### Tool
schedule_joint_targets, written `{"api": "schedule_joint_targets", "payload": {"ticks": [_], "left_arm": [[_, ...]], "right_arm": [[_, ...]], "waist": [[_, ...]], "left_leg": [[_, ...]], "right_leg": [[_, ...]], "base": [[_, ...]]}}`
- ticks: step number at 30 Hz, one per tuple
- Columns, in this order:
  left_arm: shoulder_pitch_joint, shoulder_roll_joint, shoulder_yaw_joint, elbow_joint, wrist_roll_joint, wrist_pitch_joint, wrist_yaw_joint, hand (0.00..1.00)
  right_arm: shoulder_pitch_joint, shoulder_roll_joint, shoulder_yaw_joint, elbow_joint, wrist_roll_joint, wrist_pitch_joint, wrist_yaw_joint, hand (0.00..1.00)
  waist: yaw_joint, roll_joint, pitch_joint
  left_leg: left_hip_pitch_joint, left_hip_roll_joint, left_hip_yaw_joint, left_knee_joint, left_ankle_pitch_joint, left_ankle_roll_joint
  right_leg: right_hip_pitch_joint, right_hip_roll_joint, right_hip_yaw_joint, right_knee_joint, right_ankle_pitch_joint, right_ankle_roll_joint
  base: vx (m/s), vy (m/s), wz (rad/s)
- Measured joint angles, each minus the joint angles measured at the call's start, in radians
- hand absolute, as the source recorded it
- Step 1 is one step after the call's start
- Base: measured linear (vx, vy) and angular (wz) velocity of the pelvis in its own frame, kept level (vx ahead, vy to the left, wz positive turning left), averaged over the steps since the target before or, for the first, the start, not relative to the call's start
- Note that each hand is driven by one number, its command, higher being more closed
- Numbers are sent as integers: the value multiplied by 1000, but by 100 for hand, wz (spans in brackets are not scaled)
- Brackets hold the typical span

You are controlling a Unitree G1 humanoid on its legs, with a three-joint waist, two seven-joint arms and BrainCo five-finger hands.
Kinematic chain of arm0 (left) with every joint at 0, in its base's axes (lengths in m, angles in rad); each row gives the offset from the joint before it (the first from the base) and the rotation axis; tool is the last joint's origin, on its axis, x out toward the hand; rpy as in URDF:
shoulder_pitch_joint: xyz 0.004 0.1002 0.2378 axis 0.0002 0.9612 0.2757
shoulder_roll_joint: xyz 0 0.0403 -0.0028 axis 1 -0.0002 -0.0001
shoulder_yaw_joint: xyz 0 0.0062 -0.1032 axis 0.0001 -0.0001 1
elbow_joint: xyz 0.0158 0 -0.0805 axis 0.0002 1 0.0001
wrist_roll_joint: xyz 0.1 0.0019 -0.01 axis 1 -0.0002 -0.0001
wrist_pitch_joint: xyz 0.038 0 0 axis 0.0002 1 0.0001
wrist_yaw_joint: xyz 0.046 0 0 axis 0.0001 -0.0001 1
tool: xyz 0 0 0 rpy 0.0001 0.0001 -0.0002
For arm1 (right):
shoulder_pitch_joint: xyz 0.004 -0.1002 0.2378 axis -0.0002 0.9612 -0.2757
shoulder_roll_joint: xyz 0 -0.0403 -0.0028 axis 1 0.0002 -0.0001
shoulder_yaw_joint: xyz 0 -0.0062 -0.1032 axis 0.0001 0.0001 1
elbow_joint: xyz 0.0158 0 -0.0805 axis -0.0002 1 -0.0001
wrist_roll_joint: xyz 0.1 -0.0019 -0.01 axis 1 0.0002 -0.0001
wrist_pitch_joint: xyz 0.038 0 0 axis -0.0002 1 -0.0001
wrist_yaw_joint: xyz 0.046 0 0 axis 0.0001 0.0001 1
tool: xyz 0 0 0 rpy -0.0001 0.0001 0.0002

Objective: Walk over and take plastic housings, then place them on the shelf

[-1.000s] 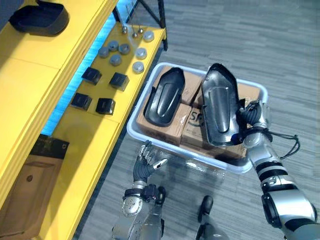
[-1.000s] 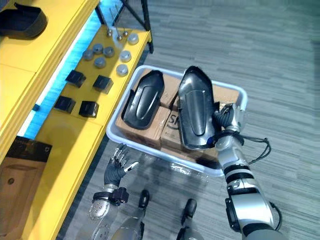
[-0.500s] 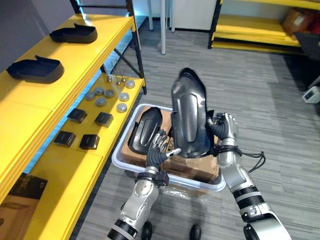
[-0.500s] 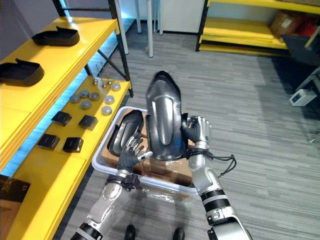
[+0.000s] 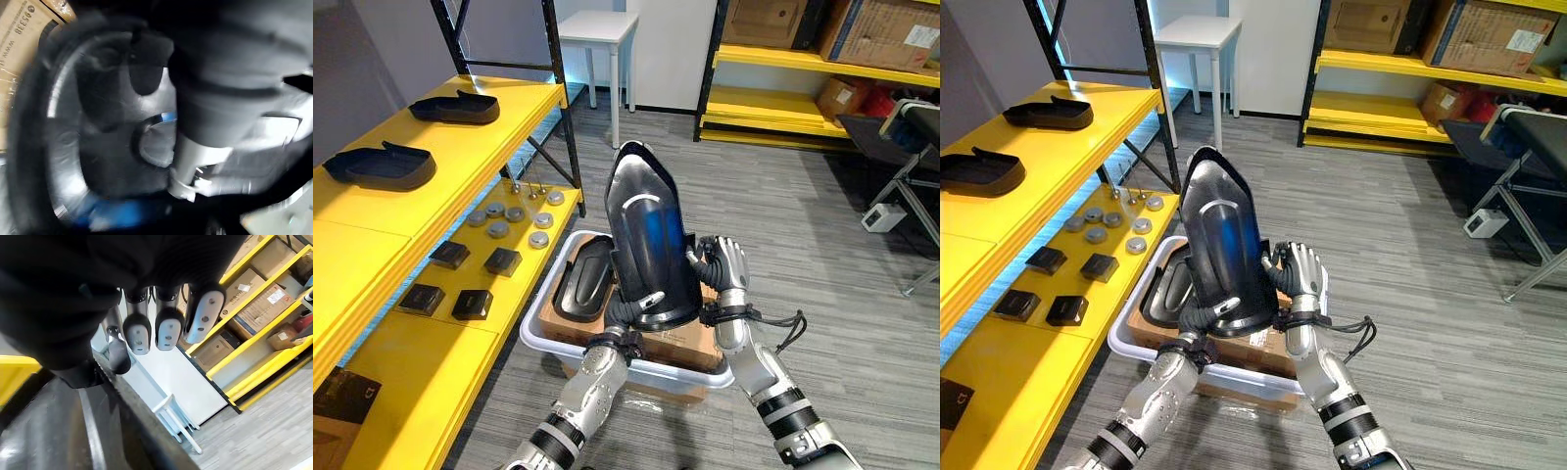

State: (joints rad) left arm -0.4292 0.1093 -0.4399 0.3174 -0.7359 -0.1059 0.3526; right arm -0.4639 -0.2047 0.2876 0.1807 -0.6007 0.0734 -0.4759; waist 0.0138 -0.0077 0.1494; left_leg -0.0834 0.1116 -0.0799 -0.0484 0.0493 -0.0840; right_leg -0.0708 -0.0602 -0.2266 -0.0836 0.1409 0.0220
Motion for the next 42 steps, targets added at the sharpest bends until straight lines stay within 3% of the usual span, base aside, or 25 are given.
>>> {"api": "schedule_joint_targets", "payload": {"ticks": [5, 8, 16, 17, 18, 19, 20, 21, 22, 23, 24, 25, 26, 30, 32, 33, 34, 35, 36, 37, 38, 39, 40, 42], "left_arm": [[-42, 2, 36, 14, -40, -19, 79, 100], [-53, 6, 53, 18, -49, -34, 80, 100], [-59, 28, 14, 27, -103, -39, 70, 100], [-59, 30, 10, 27, -107, -39, 59, 100], [-59, 32, 10, 27, -107, -39, 54, 100], [-59, 33, 9, 27, -107, -39, 47, 100], [-59, 33, 6, 27, -106, -39, 40, 100], [-59, 33, 3, 27, -105, -39, 37, 100], [-59, 32, 0, 28, -97, -39, 37, 100], [-59, 32, 2, 28, -89, -39, 35, 100], [-57, 27, 14, 28, -27, -38, 35, 100], [-53, 19, 43, 26, 45, -38, 35, 100], [-48, 16, 62, 21, 85, -38, 35, 100], [72, -6, 196, -150, 426, -32, 74, 100], [134, -33, 226, -228, 612, -31, 108, 100], [145, -47, 224, -233, 693, -30, 125, 100], [161, -59, 224, -244, 786, -24, 147, 100], [183, -54, 229, -267, 852, -18, 165, 100], [195, -52, 235, -280, 893, -17, 175, 100], [218, -53, 248, -303, 965, -16, 202, 100], [228, -52, 255, -311, 985, -17, 212, 100], [236, -53, 268, -316, 1031, -15, 239, 100], [239, -53, 291, -316, 1062, -8, 259, 100], [243, -55, 310, -301, 1103, 9, 298, 100]], "right_arm": [[45, -28, 95, -45, 5, -56, -19, 100], [68, -33, 110, -56, 8, -91, -29, 100], [102, -87, 147, -84, 54, -117, -46, 100], [107, -93, 147, -89, 57, -123, -51, 0], [106, -96, 147, -89, 57, -129, -52, 0], [106, -104, 148, -89, 58, -136, -53, 0], [106, -117, 148, -89, 58, -139, -54, 0], [105, -124, 148, -89, 58, -140, -54, 0], [105, -134, 148, -89, 58, -141, -54, 0], [104, -138, 148, -89, 58, -141, -54, 0], [105, -140, 149, -87, 58, -141, -54, 0], [107, -137, 152, -85, 58, -141, -53, 0], [107, -133, 155, -86, 58, -142, -53, 0], [161, -48, 156, -93, 59, -170, -34, 0], [236, -5, 127, -99, 85, -197, -19, 0], [265, 12, 112, -100, 99, -206, -13, 0], [294, 34, 96, -100, 128, -214, -7, 0], [318, 69, 69, -101, 139, -226, 3, 0], [329, 87, 57, -101, 154, -234, 3, 0], [356, 120, 25, -102, 179, -252, 4, 0], [368, 132, 14, -103, 189, -255, 4, 0], [384, 141, -2, -108, 208, -263, 5, 0], [389, 143, -19, -110, 212, -265, 7, 0], [410, 144, -61, -128, 228, -272, 9, 0]], "waist": [[0, -1, -18], [1, -2, -19], [17, 0, -26], [27, 1, -26], [30, 1, -26], [26, 4, -27], [12, 12, -32], [3, 15, -33], [-1, 23, -38], [-1, 26, -40], [-2, 31, -41], [4, 31, -41], [6, 31, -42], [12, 30, -43], [22, 29, -44], [21, 28, -44], [17, 25, -43], [12, 9, -40], [8, -1, -38], [-5, -12, -41], [-12, -9, -41], [-14, -8, -40], [-20, -9, -37], [-30, -9, -35]], "left_leg": [[-1, -2, -18, 0, 2, -1], [-3, -6, -59, 2, 6, -3], [-59, -21, -245, -7, 53, -25], [-58, -21, -253, -12, 54, -28], [-59, -20, -252, -15, 53, -29], [-74, -3, -175, -24, 50, -23], [-91, 32, -17, -21, 52, -11], [-96, 46, 57, -18, 57, 4], [-104, 77, 223, -12, 74, 30], [-104, 91, 301, -7, 82, 41], [-105, 106, 419, 4, 101, 68], [-103, 99, 454, 10, 108, 71], [-101, 92, 460, 9, 108, 67], [-32, 31, 482, -37, 112, 48], [20, -2, 459, -36, 70, 35], [43, -20, 430, -36, 57, 41], [74, -41, 397, -34, 41, 46], [98, -65, 364, -19, 15, 63], [109, -74, 344, -14, 7, 67], [120, -74, 295, -15, -2, 77], [118, -67, 273, -13, -7, 79], [108, -49, 226, -7, -11, 83], [103, -40, 179, -7, -10, 86], [103, -42, 105, -7, -14, 80]], "right_leg": [[9, -1, -18, -1, 0, 0], [32, -4, -61, -1, -6, 2], [77, -2, -245, -1, -34, 4], [83, -3, -256, 0, -37, 4], [83, -3, -259, 0, -37, 4], [83, -7, -275, 0, -37, 5], [82, -13, -297, 0, -39, 7], [82, -19, -308, 0, -40, 9], [75, -31, -316, 1, -42, 12], [70, -35, -316, 1, -44, 15], [64, -45, -318, 2, -38, 21], [59, -61, -310, 2, -32, 31], [58, -70, -306, 2, -31, 35], [100, -126, -310, 8, -37, 78], [108, -200, -338, 172, -128, 109], [103, -248, -361, 285, -168, 104], [82, -316, -359, 466, -200, 66], [41, -379, -300, 640, -186, 41], [15, -396, -245, 718, -163, 10], [-47, -399, -142, 832, -140, -2], [-65, -374, -106, 843, -191, 15], [-92, -310, -61, 810, -269, 17], [-111, -236, -15, 716, -297, 19], [-114, -143, 95, 541, -295, 23]], "base": [[-19, 0, 11], [-18, -4, 42], [-20, -27, 67], [14, -21, 40], [1, -10, 28], [-23, -4, 37], [-24, -2, 46], [-21, 38, 47], [1, 57, 25], [20, 86, 17], [51, 91, 1], [60, 104, -4], [74, 122, -10], [124, 116, 1], [158, 97, 45], [181, 121, 89], [198, 175, 99], [151, 166, 88], [127, 144, 96], [97, 43, 84], [122, -31, 108], [115, -101, 106], [111, -104, 110], [147, -175, 124]]}}
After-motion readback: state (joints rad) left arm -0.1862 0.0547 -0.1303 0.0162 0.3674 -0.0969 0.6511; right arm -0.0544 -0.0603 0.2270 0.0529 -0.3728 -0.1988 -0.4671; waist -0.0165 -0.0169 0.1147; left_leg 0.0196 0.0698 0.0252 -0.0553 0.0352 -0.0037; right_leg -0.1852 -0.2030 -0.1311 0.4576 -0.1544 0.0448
